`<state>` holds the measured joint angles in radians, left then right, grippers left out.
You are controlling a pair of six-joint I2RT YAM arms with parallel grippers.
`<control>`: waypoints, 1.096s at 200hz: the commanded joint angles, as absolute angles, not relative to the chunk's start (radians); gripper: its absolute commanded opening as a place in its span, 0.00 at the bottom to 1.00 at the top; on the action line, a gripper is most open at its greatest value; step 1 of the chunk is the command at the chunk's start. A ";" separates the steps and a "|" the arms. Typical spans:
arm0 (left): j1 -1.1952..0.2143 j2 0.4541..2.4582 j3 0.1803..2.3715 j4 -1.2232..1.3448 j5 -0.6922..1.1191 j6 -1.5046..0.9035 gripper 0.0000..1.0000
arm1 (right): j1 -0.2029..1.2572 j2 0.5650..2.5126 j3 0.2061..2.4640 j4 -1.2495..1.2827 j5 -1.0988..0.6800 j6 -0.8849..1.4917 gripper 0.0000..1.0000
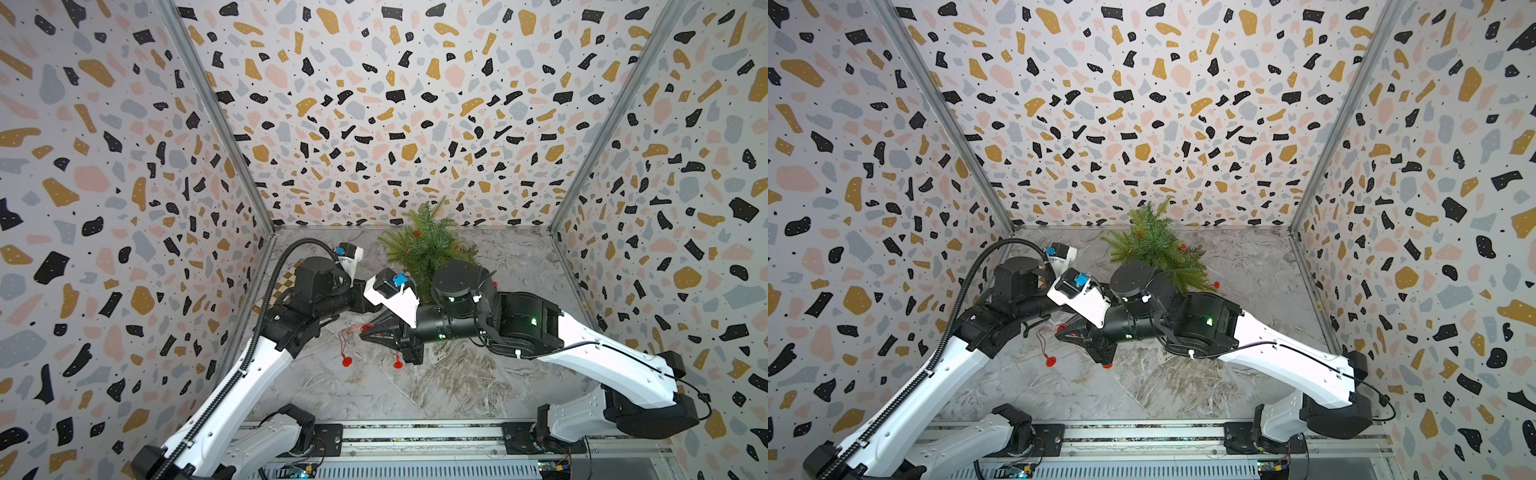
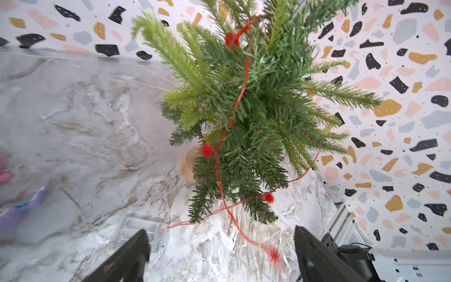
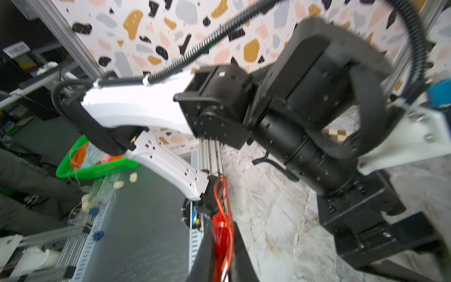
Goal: Remove string lights from the small christmas tree
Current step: Remove the light string from the Christmas tree.
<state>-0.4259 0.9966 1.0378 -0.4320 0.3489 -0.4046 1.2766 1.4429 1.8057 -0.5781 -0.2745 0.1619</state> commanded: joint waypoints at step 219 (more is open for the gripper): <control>-0.468 1.012 0.705 -0.039 0.611 -0.863 0.85 | 1.276 1.443 1.825 -0.581 -0.218 0.094 0.00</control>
<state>-0.4507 0.9676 0.7364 -0.1894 0.5873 -0.7860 1.2766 1.4837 1.8175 -0.6067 -0.2260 0.1024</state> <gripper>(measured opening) 0.858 0.101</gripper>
